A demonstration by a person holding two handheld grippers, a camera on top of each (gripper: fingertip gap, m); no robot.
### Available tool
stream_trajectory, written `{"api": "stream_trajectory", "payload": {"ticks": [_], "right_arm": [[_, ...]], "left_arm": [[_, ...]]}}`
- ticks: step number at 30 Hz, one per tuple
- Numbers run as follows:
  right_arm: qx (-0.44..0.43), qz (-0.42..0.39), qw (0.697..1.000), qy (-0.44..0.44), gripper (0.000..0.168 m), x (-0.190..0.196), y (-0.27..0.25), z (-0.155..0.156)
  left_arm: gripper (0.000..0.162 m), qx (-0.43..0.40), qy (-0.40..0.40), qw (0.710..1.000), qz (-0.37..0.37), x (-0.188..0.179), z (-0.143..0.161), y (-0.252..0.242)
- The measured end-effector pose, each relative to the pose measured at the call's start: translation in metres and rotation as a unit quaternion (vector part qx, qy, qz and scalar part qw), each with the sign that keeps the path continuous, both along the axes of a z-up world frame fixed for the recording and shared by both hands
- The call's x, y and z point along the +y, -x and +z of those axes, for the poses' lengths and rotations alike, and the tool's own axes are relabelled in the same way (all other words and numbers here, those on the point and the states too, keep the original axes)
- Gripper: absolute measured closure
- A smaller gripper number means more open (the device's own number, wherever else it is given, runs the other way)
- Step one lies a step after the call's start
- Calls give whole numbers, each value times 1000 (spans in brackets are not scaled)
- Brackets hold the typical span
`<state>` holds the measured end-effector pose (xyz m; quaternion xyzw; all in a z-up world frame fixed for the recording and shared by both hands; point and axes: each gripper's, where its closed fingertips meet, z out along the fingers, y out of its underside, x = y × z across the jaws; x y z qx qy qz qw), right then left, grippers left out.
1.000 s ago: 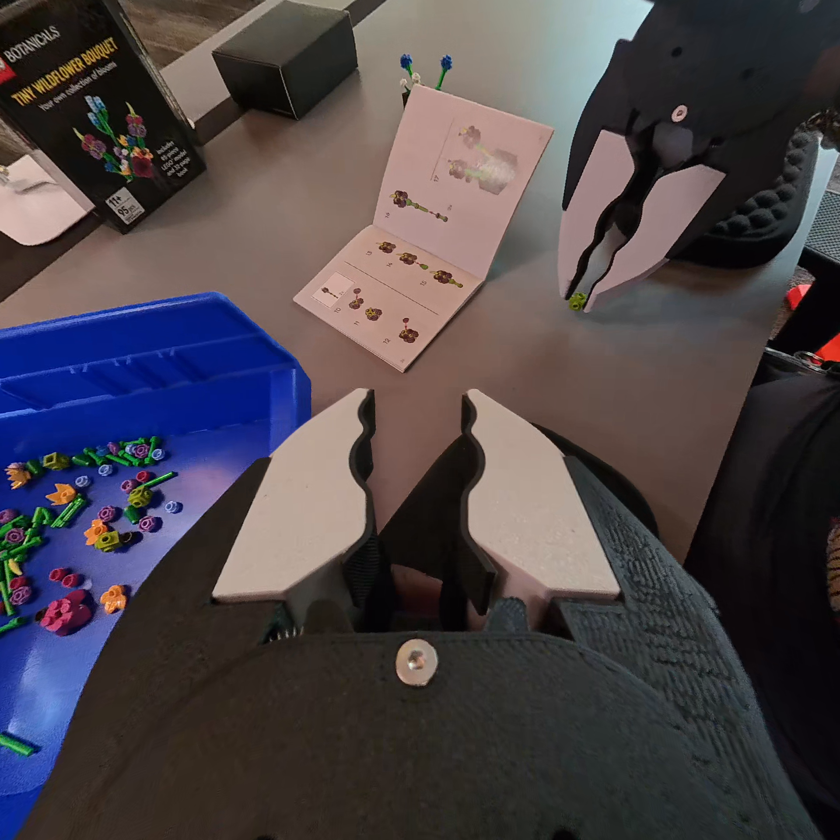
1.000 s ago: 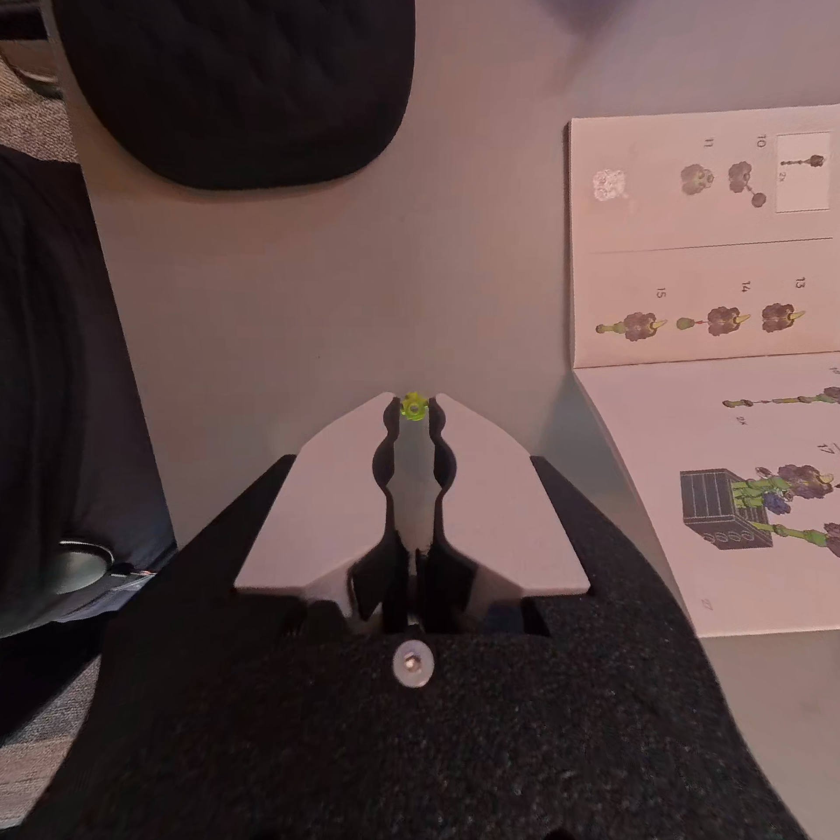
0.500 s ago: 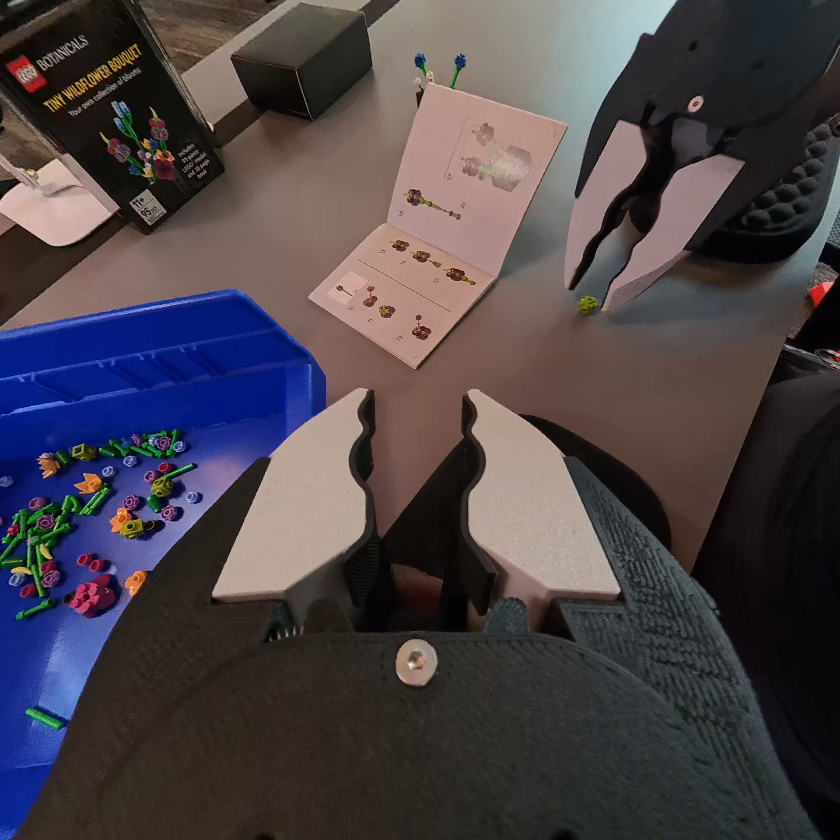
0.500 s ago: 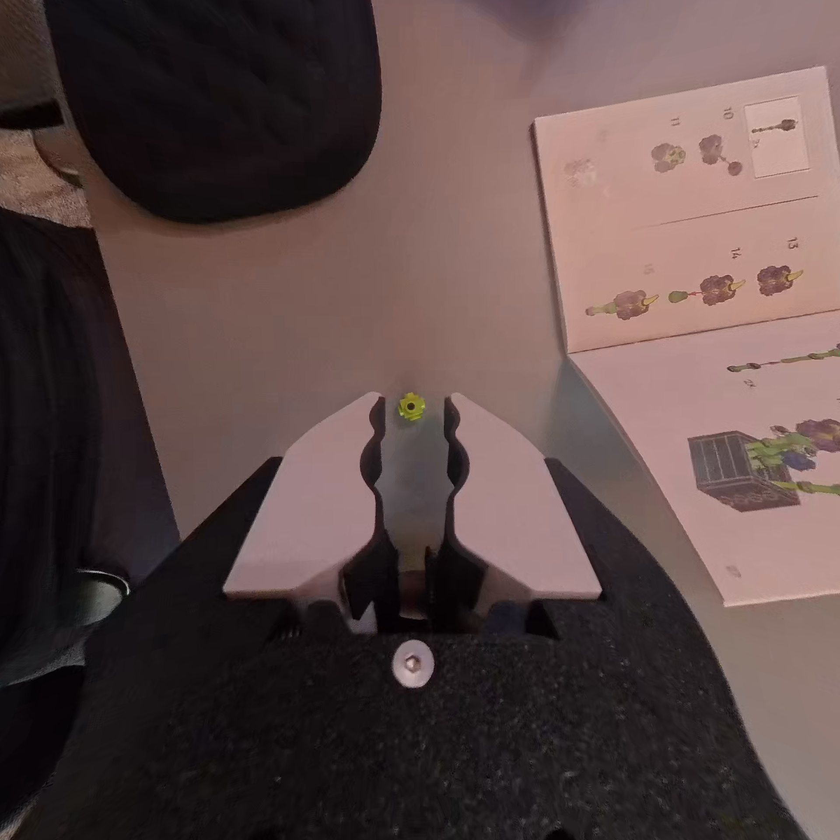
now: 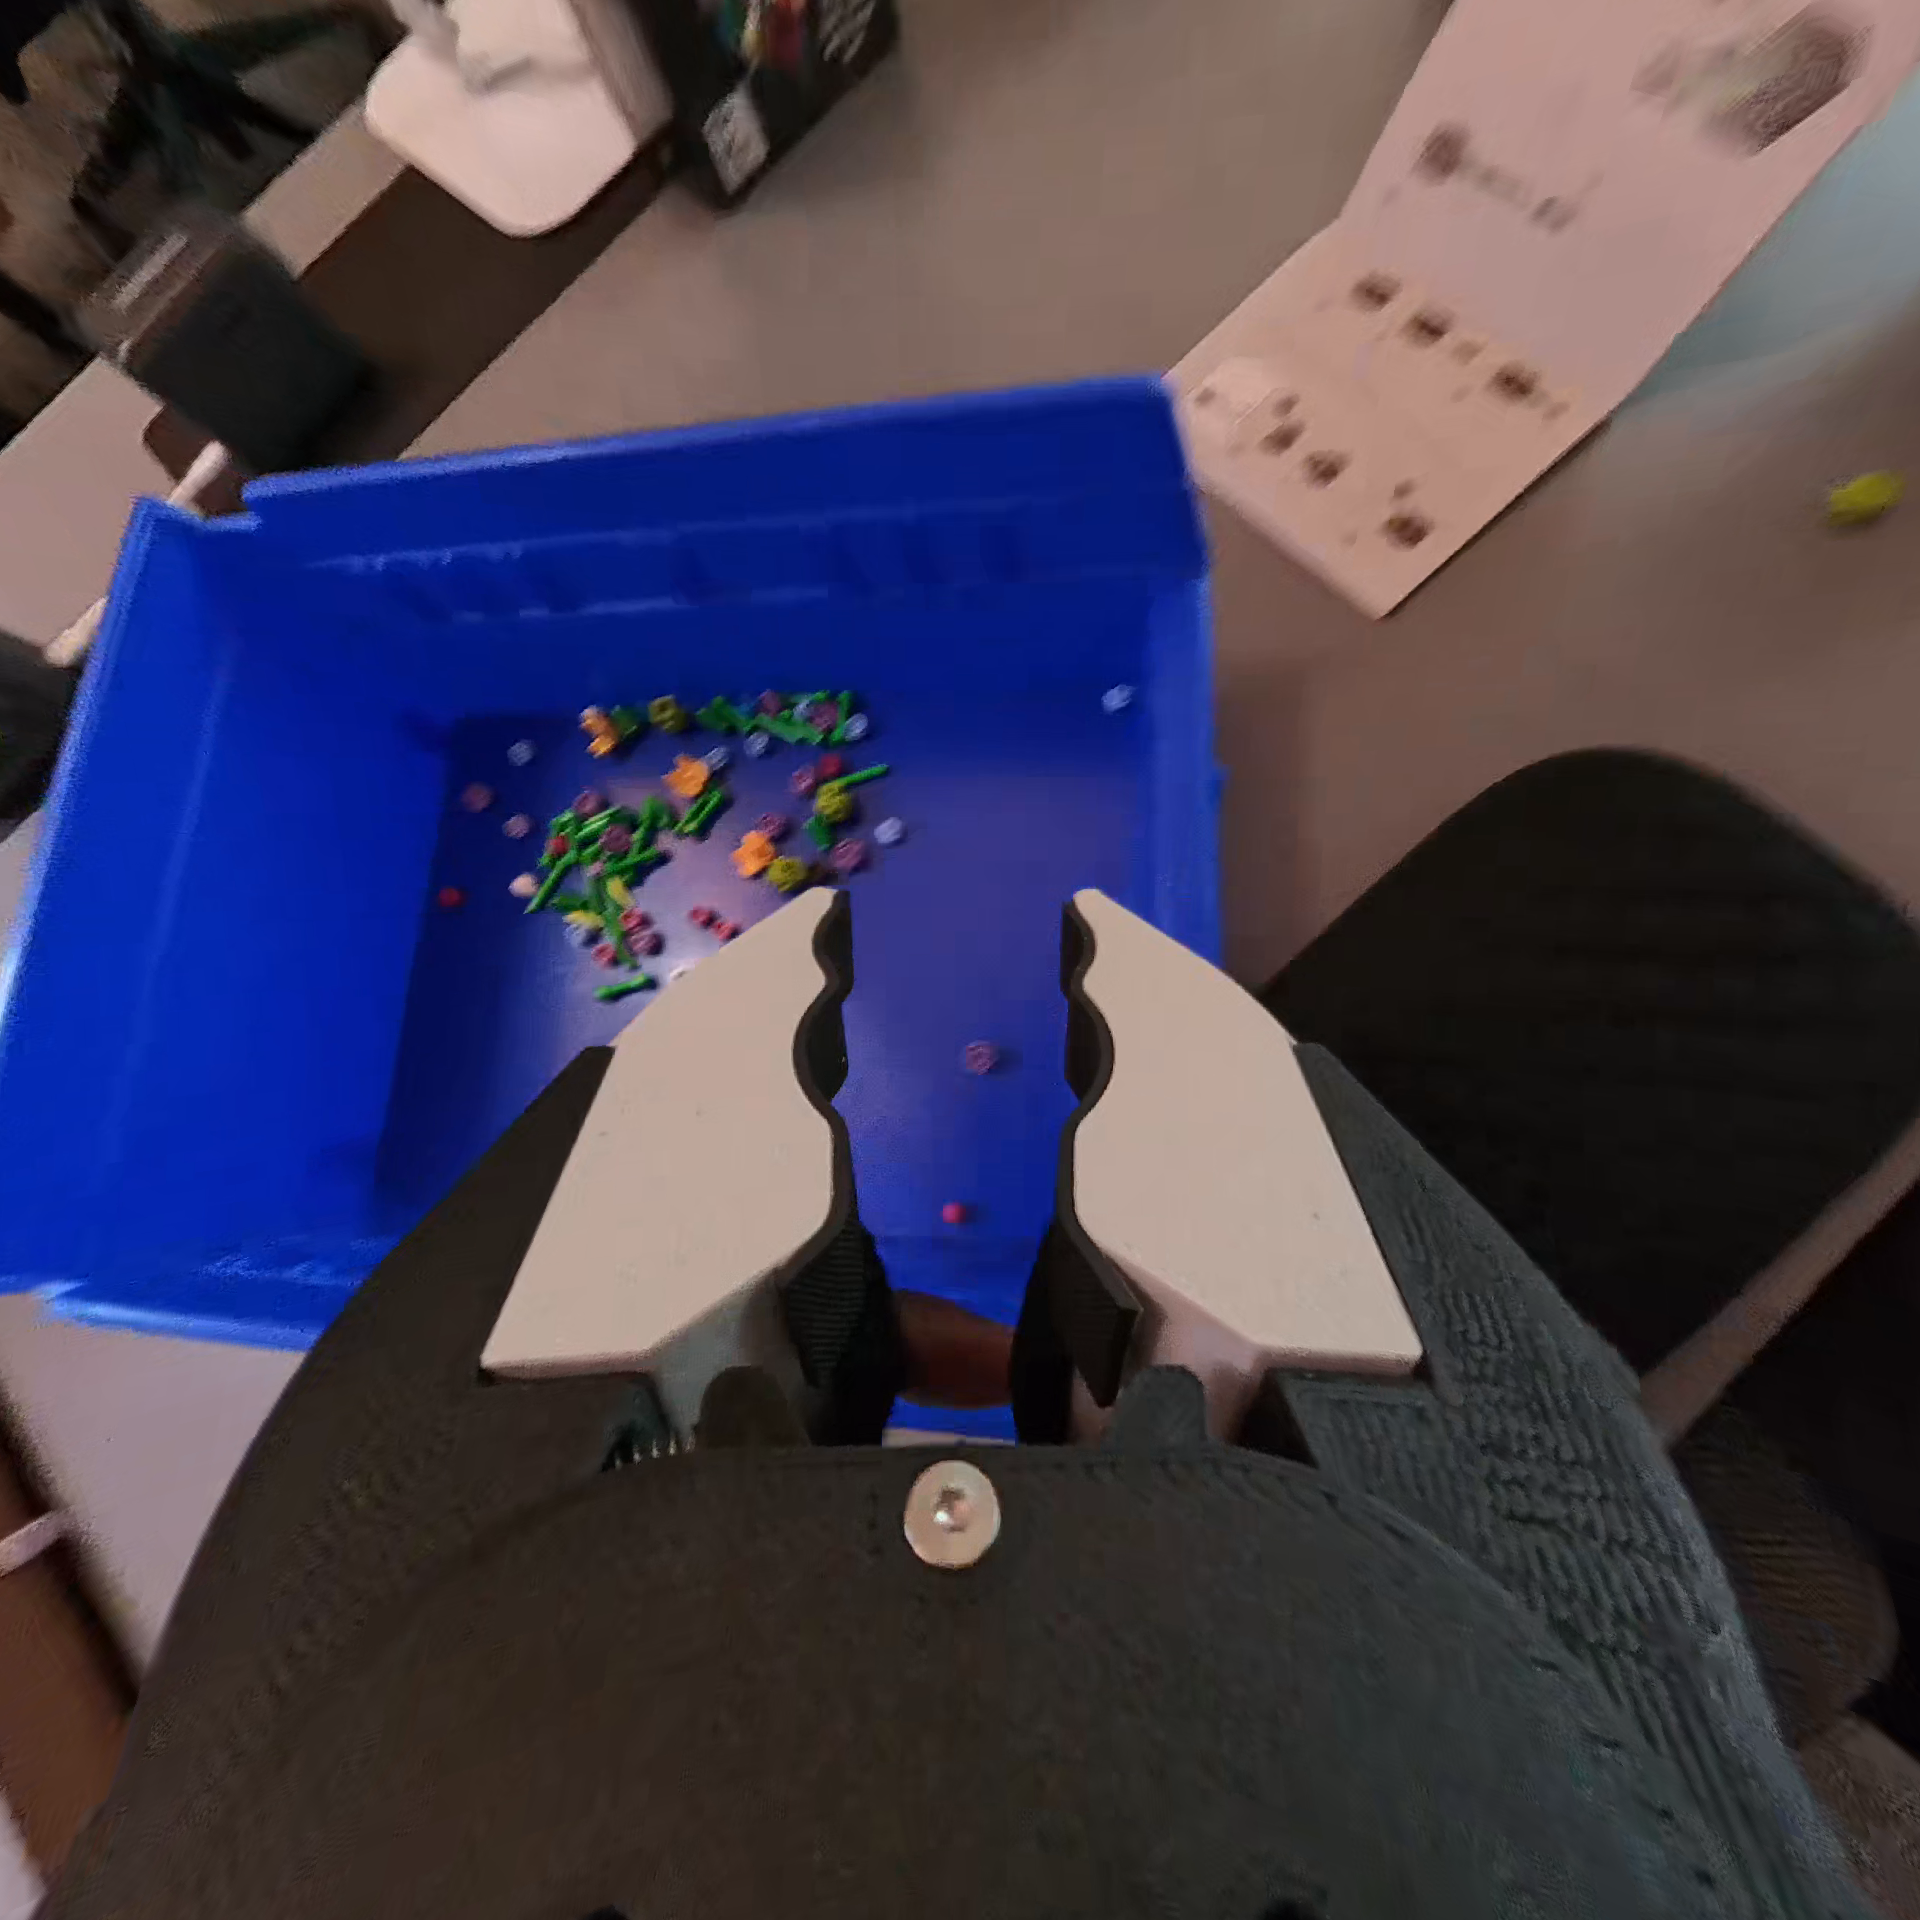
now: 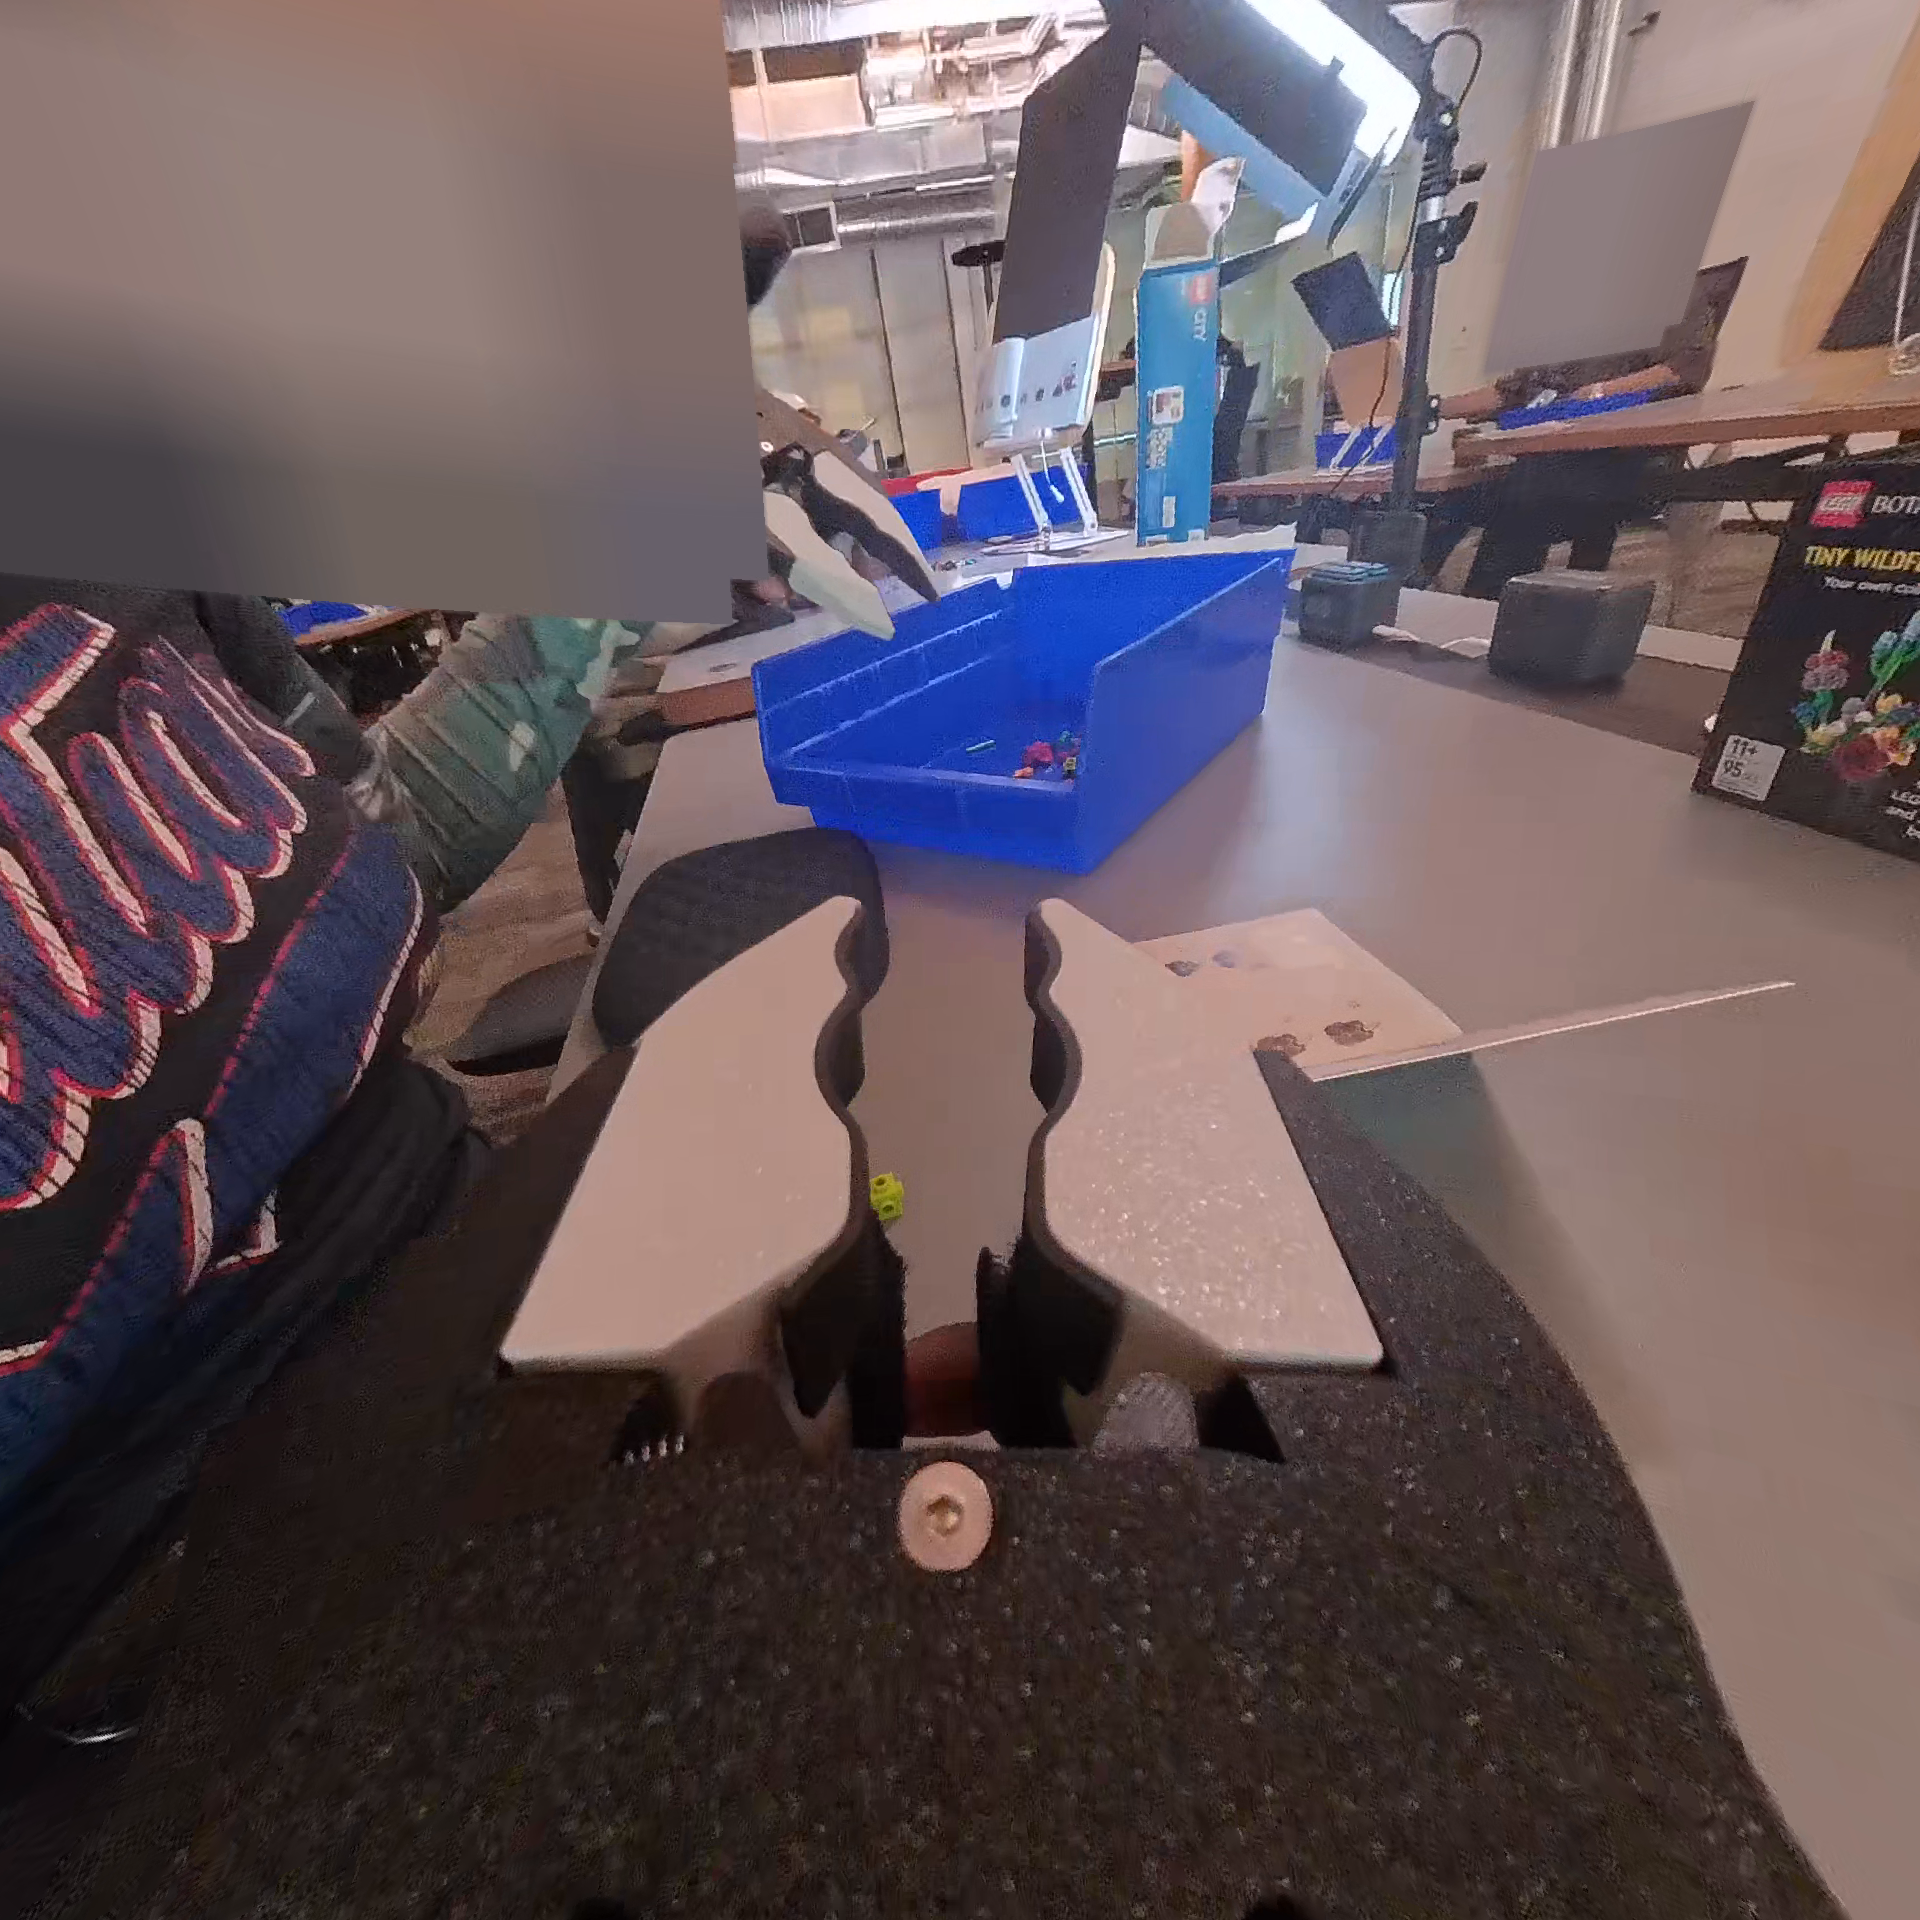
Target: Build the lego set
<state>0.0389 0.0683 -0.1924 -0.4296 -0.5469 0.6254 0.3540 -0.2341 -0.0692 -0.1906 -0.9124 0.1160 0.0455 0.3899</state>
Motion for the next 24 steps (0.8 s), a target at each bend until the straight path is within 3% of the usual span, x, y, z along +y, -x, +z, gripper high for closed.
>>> {"api": "stream_trajectory", "payload": {"ticks": [2,7,11,17,21,24], "right_arm": [[-2,-3,1000,0,140,1,1,-1],[-8,-2,1000,-4,140,0,1,-3],[6,-8,1000,8,140,4,-1,1],[5,-5,1000,16,140,5,-1,1],[2,-1,1000,14,140,4,-1,0],[8,-2,1000,12,140,4,-2,1]], "left_arm": [[125,21,38,999,12,6,-9,26],[124,-34,152,988,-23,33,-55,36],[126,9,248,968,-25,35,-80,51],[126,91,275,955,-60,43,-65,55],[127,73,244,964,-75,70,-54,43],[134,70,257,961,-69,83,-69,48]]}}
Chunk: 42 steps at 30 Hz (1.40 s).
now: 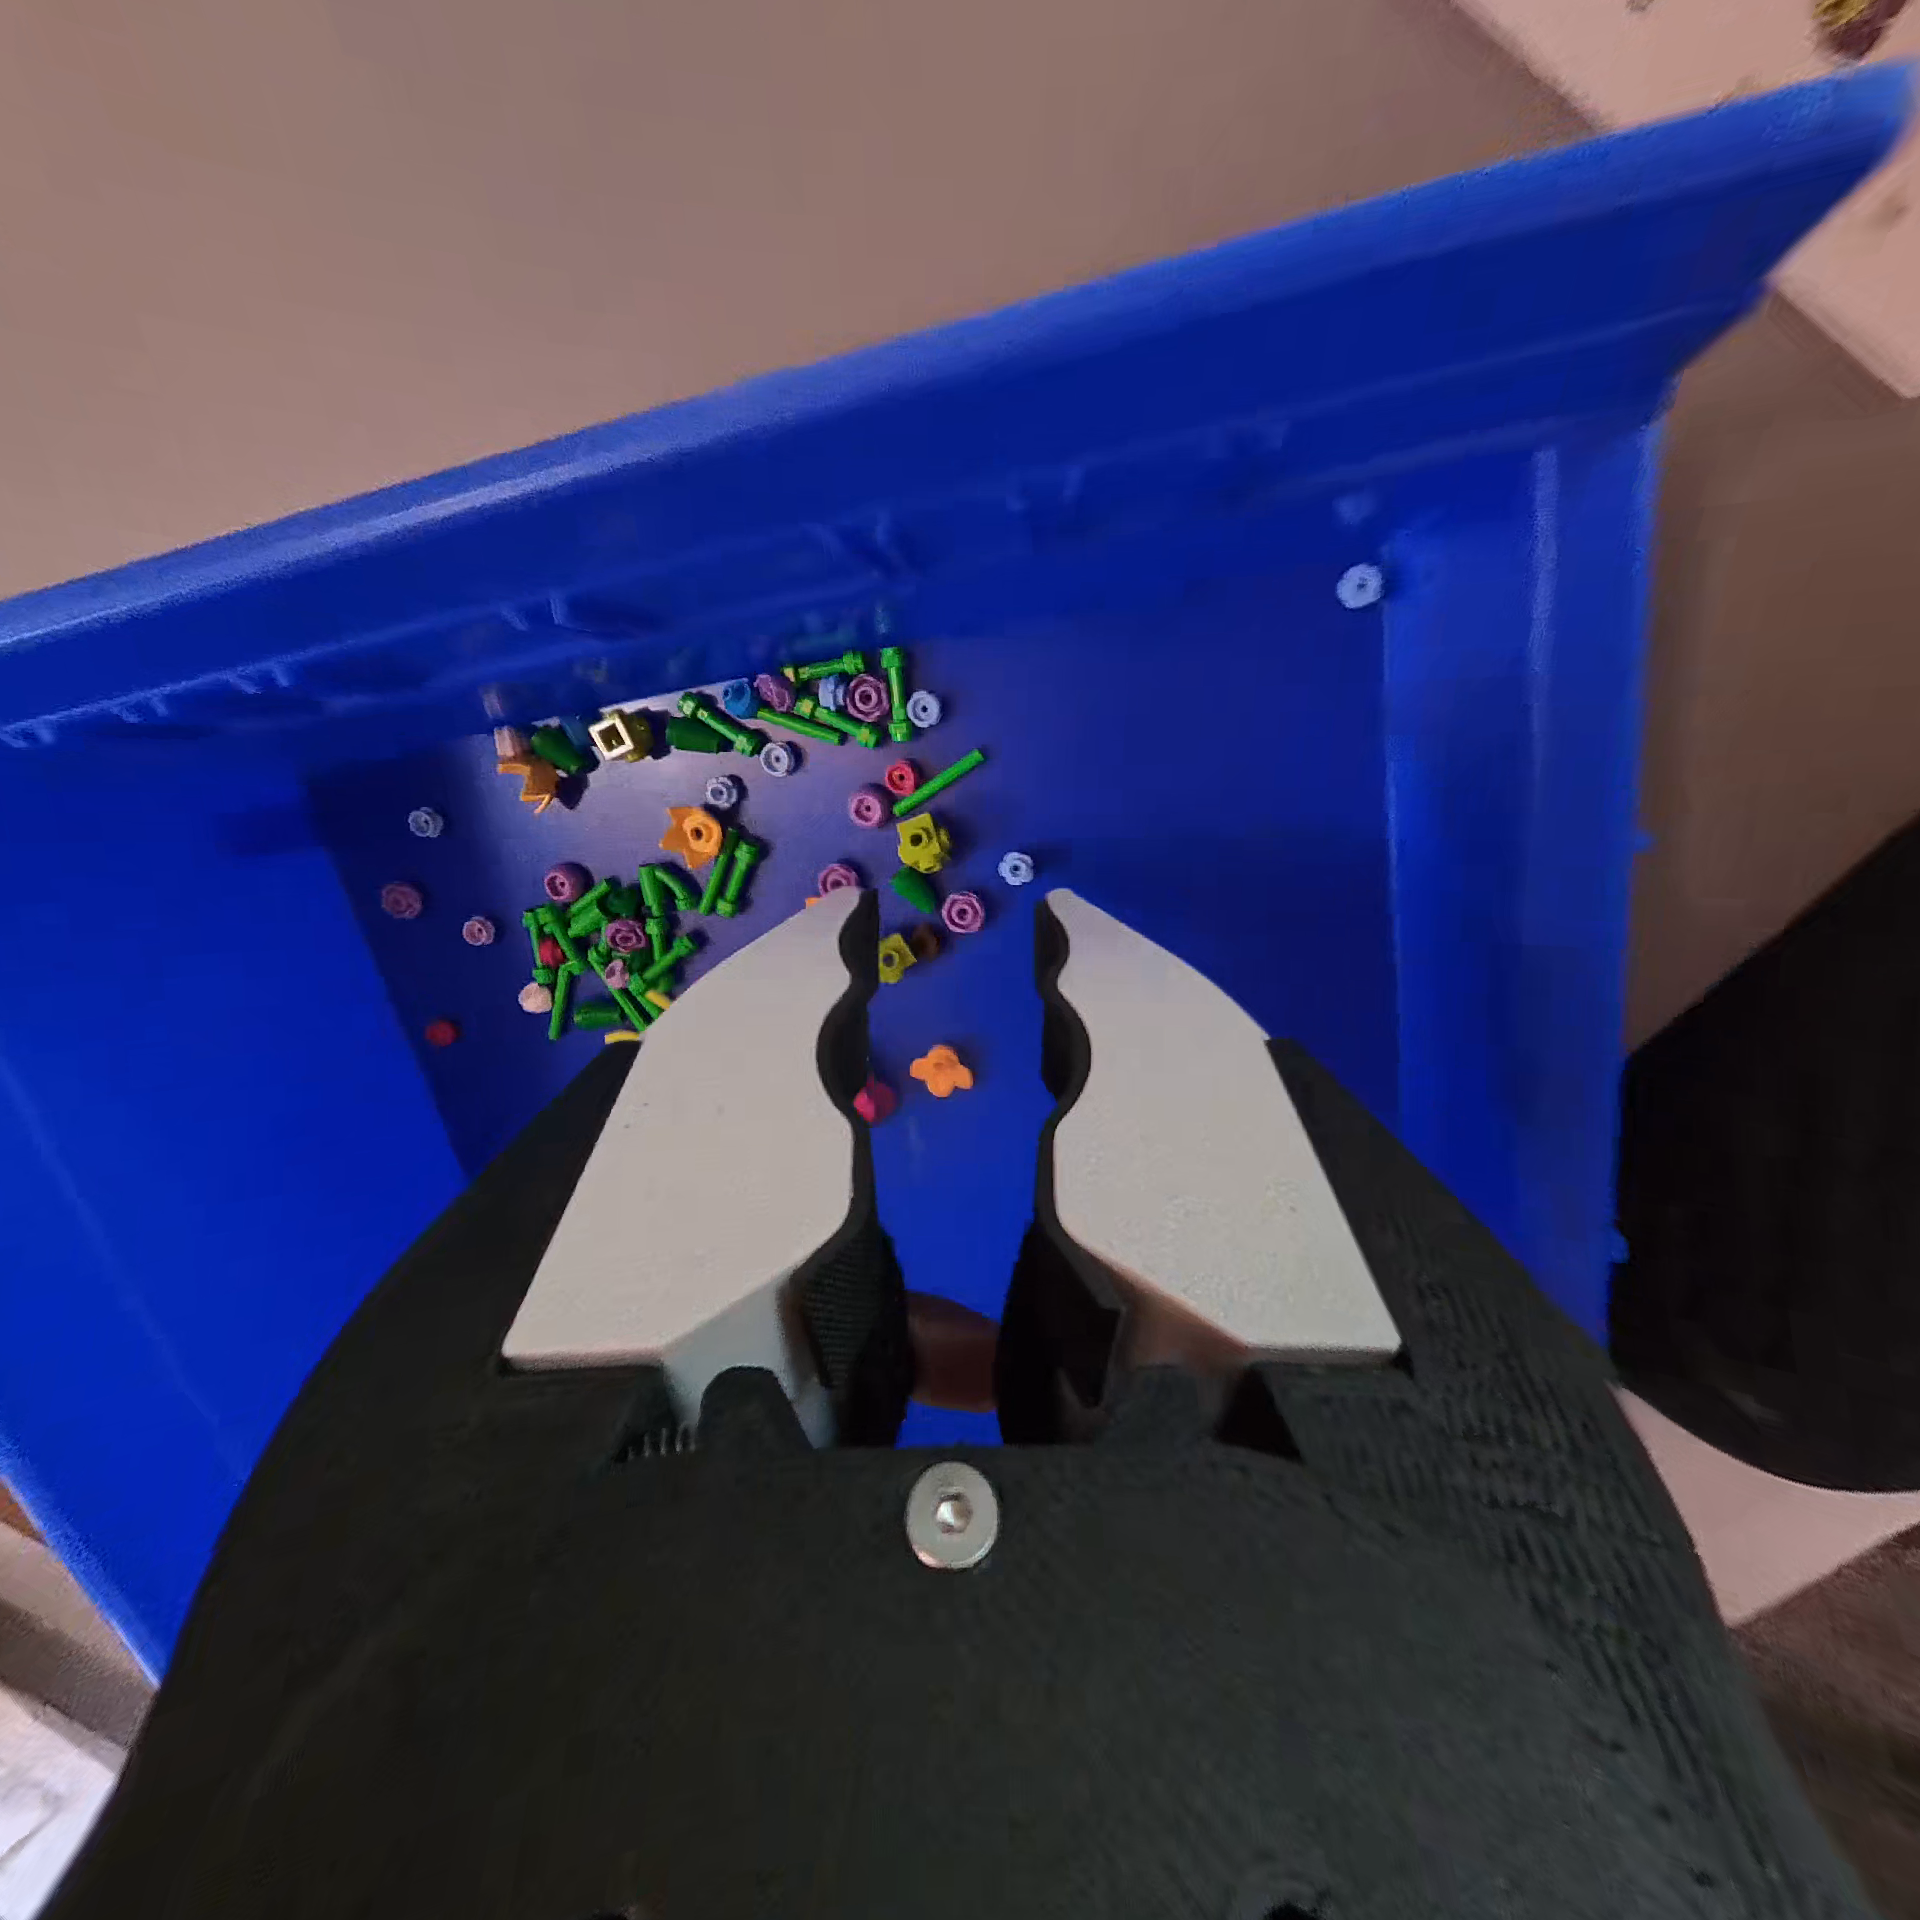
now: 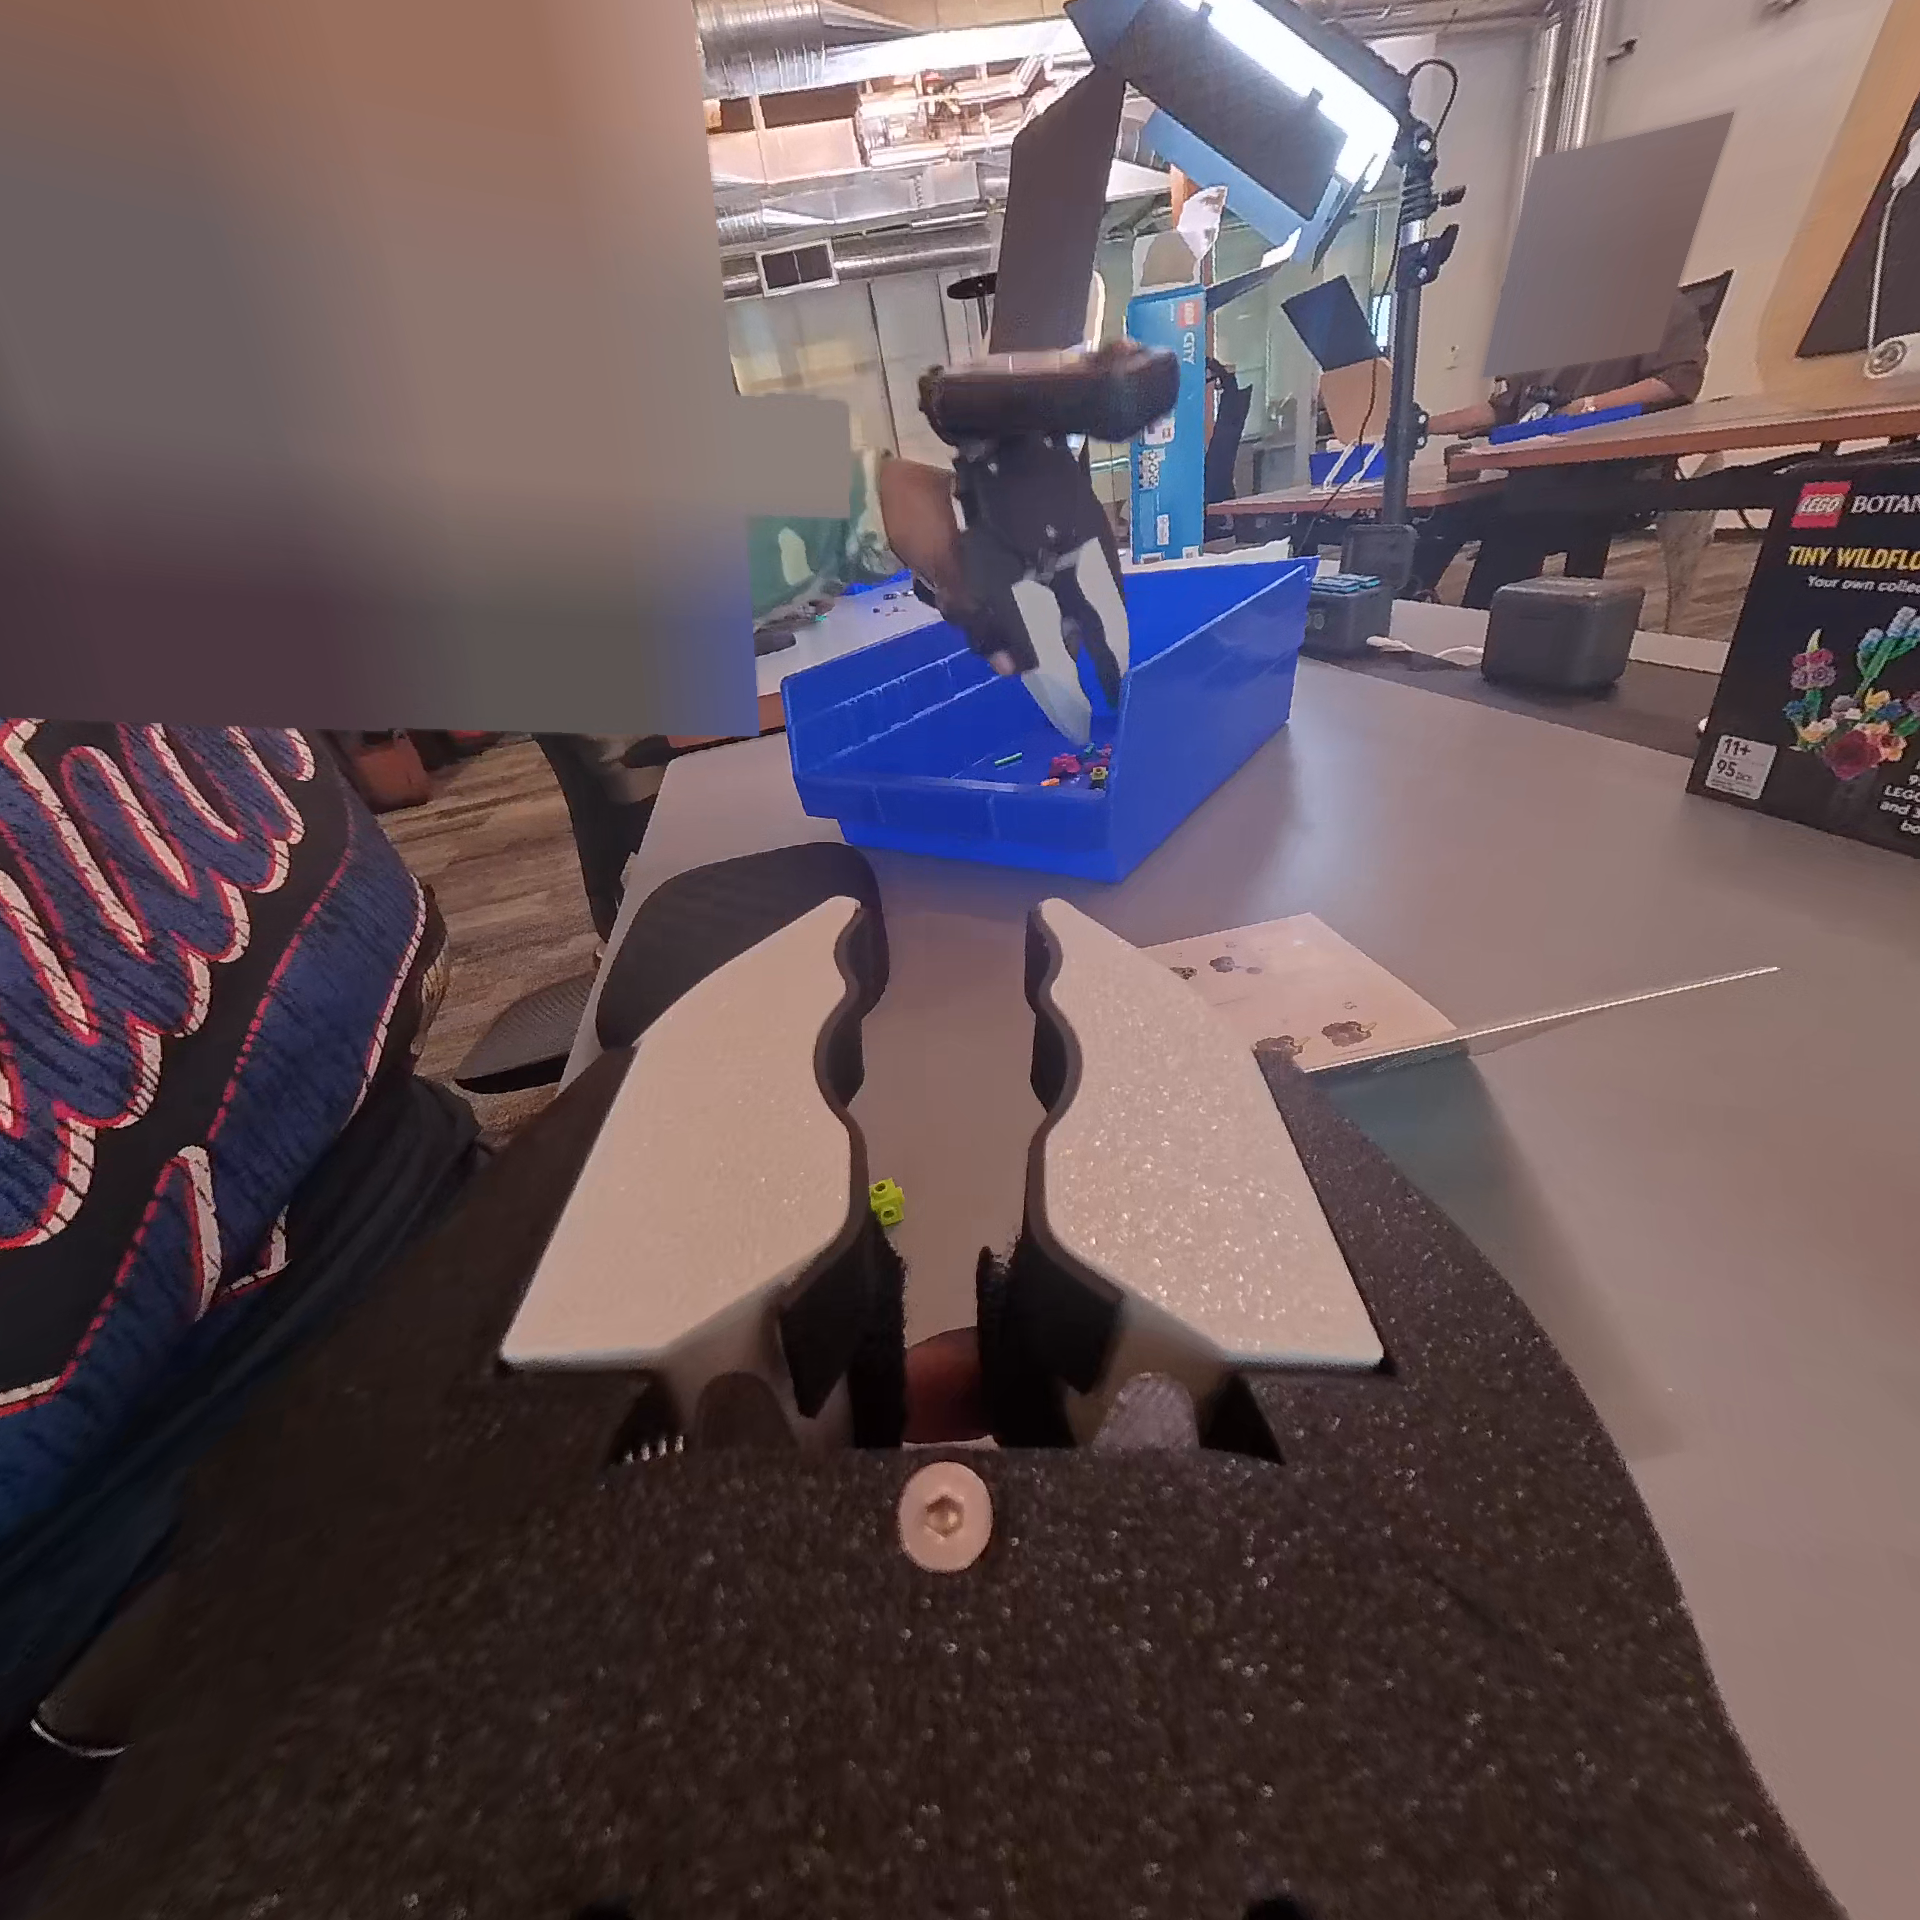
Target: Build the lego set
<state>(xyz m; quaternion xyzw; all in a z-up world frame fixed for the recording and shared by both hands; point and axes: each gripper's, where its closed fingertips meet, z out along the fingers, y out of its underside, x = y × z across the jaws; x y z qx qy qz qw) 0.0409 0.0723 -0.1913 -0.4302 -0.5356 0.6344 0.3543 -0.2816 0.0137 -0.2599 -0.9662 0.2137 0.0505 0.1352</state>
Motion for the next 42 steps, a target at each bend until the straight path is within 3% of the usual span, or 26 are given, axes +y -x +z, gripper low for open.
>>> {"api": "stream_trajectory", "payload": {"ticks": [6,18,21,23,25,26,29,32,35,38,42], "right_arm": [[6,-1,1000,2,140,1,-1,1],[2,-4,1000,10,139,3,-1,0],[1,-5,1000,13,139,3,0,0],[1,-5,1000,12,139,3,0,0],[-1,-7,1000,6,139,2,0,0],[-4,-12,1000,-1,140,2,1,-1],[2,-63,996,-63,145,3,11,2],[63,-148,977,-143,148,1,26,30],[153,-211,947,-186,150,-16,39,71],[186,-235,917,-264,151,-41,56,90],[173,-270,858,-402,150,-55,77,91]], "left_arm": [[134,7,14,1000,-11,9,-29,14],[151,-44,32,998,28,8,-41,14],[152,-67,-33,996,46,15,-21,11],[152,-132,-129,980,70,27,8,-3],[152,-245,-253,933,83,38,54,-33],[152,-308,-318,893,84,40,81,-50],[153,-500,-465,725,90,25,154,-99],[153,-655,-500,553,127,7,183,-130],[153,-758,-464,425,174,6,180,-155],[153,-802,-436,352,206,10,174,-177],[153,-817,-409,338,225,16,166,-204]]}}
